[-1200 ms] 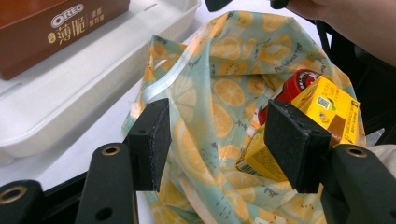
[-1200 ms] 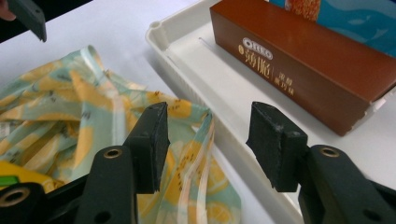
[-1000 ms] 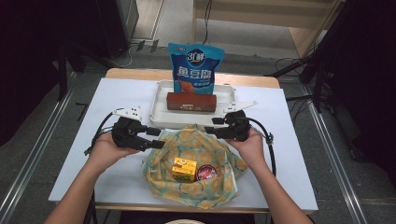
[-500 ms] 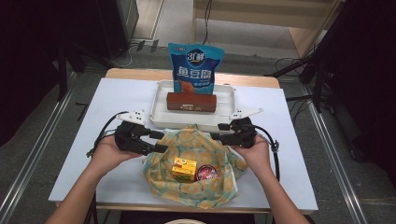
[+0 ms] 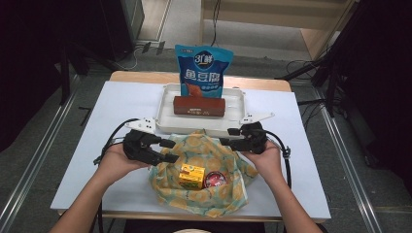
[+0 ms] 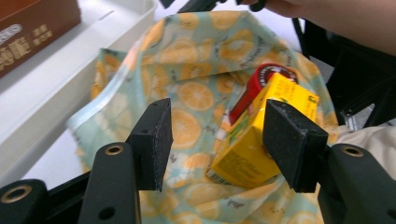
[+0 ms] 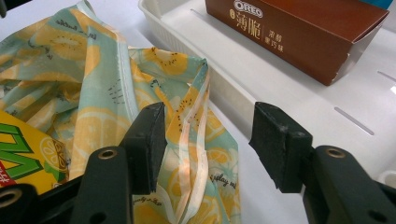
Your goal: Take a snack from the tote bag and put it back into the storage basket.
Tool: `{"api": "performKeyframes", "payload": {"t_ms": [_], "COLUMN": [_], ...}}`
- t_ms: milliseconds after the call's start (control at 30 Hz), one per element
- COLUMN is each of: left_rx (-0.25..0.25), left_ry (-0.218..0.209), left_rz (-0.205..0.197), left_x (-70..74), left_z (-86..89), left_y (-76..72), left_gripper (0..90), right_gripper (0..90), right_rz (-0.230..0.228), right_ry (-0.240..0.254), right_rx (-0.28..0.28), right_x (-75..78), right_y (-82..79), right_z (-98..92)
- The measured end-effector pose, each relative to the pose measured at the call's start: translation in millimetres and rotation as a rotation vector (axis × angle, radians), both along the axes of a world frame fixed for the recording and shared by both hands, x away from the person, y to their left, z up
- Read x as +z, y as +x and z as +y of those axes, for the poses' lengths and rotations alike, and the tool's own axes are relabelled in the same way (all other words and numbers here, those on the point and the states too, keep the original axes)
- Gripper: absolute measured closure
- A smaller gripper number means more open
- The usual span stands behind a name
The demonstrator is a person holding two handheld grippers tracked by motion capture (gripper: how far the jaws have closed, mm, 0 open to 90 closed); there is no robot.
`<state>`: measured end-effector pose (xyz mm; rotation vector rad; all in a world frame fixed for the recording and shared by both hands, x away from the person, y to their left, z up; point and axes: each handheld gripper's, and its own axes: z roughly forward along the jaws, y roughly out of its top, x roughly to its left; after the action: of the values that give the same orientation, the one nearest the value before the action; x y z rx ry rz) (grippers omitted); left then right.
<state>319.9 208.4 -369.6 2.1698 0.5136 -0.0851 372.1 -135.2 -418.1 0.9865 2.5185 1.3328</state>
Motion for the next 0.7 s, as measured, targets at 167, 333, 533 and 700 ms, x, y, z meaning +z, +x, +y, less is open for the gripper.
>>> {"api": "performKeyframes", "payload": {"t_ms": [167, 333, 533, 700], "left_rx": [-0.022, -0.041, -0.061, -0.077], "left_ry": [0.000, -0.002, 0.006, 0.002], "left_rz": [-0.001, -0.003, -0.001, -0.007], "left_x": [0.5, -0.3, -5.8, -7.4], "left_z": [-5.8, -10.9, -14.5, -20.2], "left_y": [-3.9, -10.5, -19.3, -23.4], "left_gripper": [43.1, 43.1, 43.1, 43.1], "right_gripper": [46.5, 46.6, 46.6, 46.6], "right_rz": [0.008, 0.006, 0.009, 0.010], "right_ry": [-0.003, 0.002, 0.001, 0.007], "right_rx": [-0.004, -0.007, -0.009, -0.014], "right_x": [-1.1, -3.6, -5.4, -5.6], "right_y": [1.6, 4.7, 7.8, 9.6], "right_z": [-1.1, -0.1, 1.4, 0.9]}}
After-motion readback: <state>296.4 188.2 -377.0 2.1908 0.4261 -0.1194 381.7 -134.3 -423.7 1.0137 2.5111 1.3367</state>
